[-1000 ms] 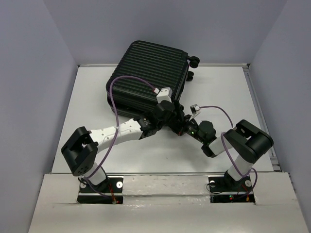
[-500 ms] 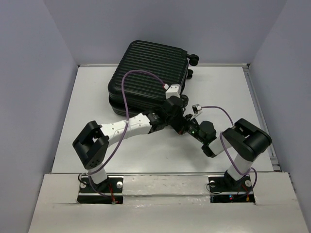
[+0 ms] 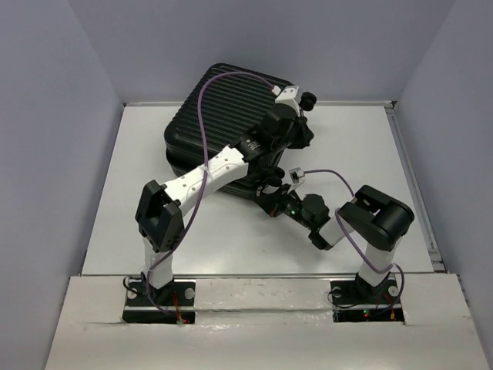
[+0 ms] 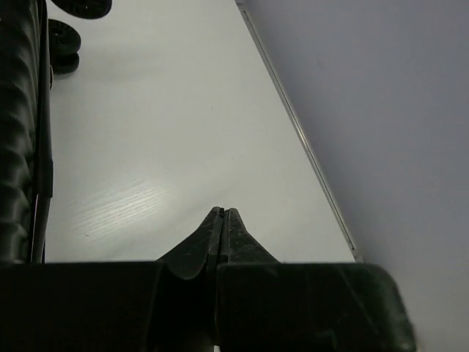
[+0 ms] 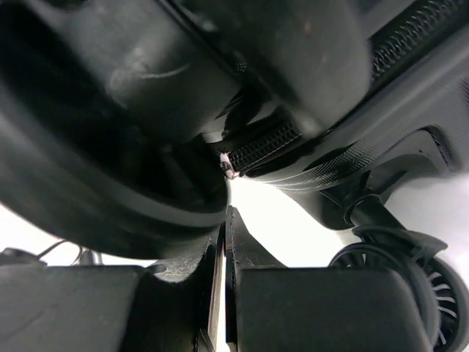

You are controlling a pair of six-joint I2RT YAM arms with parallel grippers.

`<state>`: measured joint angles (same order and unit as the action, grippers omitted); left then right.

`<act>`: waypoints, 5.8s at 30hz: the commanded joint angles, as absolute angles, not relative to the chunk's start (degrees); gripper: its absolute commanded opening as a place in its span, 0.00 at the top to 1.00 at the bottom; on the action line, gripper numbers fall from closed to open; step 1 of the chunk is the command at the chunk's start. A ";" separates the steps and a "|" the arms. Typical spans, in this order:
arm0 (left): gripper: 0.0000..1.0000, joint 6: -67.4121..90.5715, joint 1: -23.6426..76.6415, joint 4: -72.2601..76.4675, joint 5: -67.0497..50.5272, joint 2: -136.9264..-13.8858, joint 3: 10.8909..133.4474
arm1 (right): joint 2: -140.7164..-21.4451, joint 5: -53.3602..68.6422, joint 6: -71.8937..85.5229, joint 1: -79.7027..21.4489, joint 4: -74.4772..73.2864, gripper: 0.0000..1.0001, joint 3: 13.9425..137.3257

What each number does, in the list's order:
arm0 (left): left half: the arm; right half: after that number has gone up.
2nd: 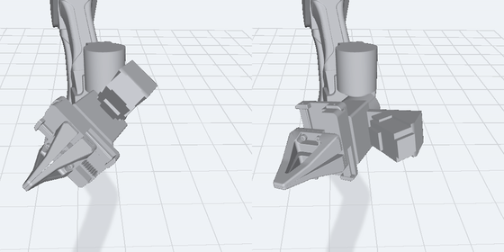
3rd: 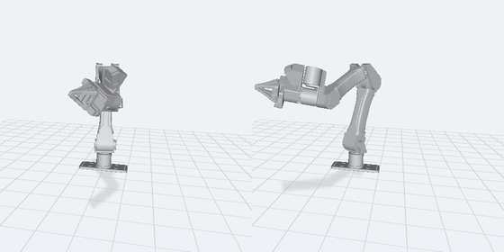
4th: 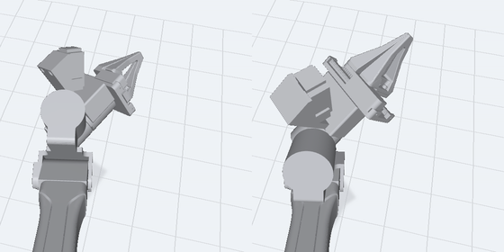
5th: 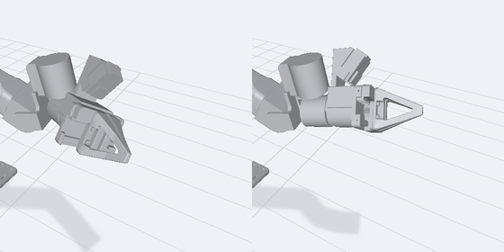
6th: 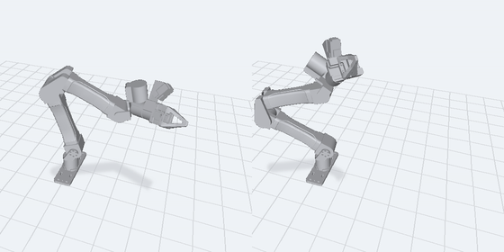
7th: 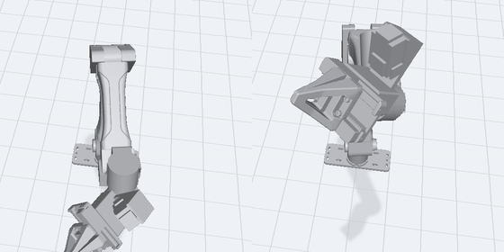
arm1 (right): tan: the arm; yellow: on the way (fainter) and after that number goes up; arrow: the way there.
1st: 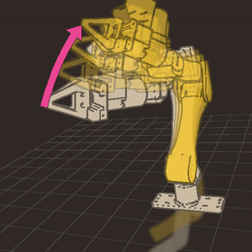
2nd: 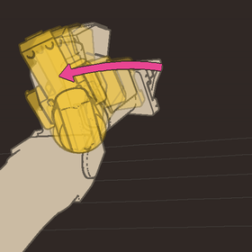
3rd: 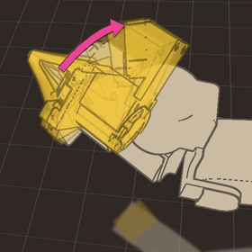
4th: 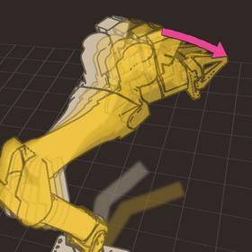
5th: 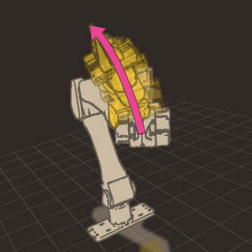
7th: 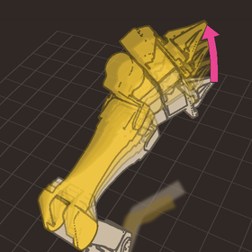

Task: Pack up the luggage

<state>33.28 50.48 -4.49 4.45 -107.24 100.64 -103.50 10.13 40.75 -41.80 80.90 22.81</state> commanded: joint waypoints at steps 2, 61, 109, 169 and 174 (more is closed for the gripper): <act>0.94 35.33 47.64 -4.92 -7.18 -109.86 104.41 | -104.68 7.92 39.82 -44.03 98.35 0.93 22.68; 0.49 49.84 53.70 26.72 14.87 -93.34 67.48 | -94.22 3.84 32.35 -41.84 96.77 0.93 8.79; 0.94 52.73 55.55 13.19 -15.56 -109.16 108.97 | -103.06 26.79 41.38 -50.71 98.18 0.93 26.86; 0.01 28.65 4.39 -0.35 -20.48 -64.42 53.35 | -74.97 -13.09 22.76 -33.05 2.20 0.38 50.53; 0.01 27.78 4.57 -0.35 -20.39 -64.16 52.38 | -75.32 -15.11 22.76 -33.05 3.34 0.42 50.45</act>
